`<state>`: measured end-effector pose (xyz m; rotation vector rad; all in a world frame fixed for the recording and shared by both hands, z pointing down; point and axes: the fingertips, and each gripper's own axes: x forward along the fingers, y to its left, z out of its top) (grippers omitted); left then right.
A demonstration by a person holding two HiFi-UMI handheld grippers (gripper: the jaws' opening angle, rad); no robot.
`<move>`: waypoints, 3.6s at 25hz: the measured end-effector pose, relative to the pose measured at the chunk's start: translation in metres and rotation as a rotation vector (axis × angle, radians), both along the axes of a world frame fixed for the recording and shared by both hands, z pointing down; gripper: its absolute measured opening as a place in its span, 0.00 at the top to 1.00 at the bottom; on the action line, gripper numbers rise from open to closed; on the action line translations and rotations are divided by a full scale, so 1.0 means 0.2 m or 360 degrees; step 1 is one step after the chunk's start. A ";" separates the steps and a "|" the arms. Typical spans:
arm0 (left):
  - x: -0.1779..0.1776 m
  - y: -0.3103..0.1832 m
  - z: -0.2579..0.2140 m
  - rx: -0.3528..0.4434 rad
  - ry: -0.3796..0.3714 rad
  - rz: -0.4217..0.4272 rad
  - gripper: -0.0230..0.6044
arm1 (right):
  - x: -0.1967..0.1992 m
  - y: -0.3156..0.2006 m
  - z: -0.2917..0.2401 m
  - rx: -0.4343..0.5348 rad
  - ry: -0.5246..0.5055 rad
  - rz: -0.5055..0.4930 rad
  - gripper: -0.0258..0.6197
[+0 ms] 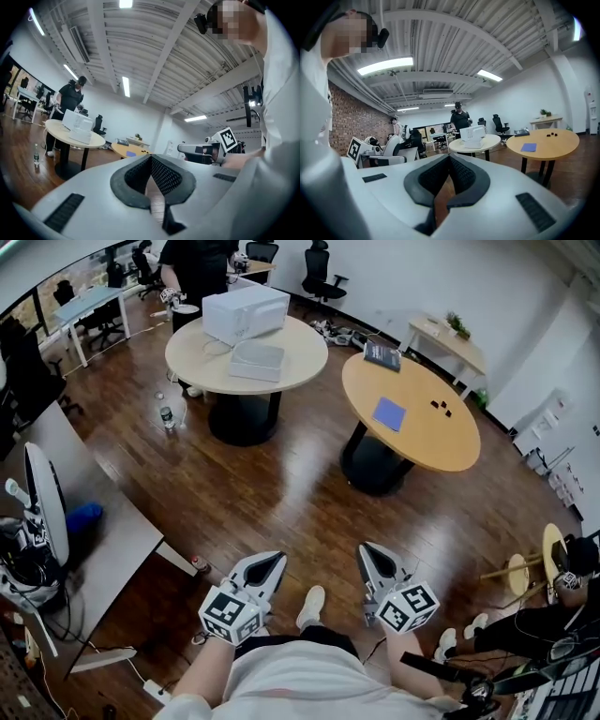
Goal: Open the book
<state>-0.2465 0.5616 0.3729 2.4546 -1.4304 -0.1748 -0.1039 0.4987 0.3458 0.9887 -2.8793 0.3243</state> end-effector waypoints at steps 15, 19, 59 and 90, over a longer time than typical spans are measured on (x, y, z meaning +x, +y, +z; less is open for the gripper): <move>0.14 -0.74 -0.04 -0.0018 -0.0085 -0.0072 0.95 | 0.22 -0.73 0.03 0.0025 -0.0059 0.0003 0.97; 0.28 -1.01 -0.08 -0.0008 -0.0123 -0.0054 0.95 | 0.40 -0.98 0.03 0.0027 -0.0096 0.0043 0.97; 0.14 -2.75 0.02 -0.0029 -0.0128 0.0421 0.95 | 0.45 -2.46 0.08 -0.0060 -0.0025 0.0582 0.97; 1.18 -3.87 0.27 -0.0158 -0.0338 0.0679 0.95 | 1.27 -3.53 0.49 -0.0293 -0.0122 0.0662 0.97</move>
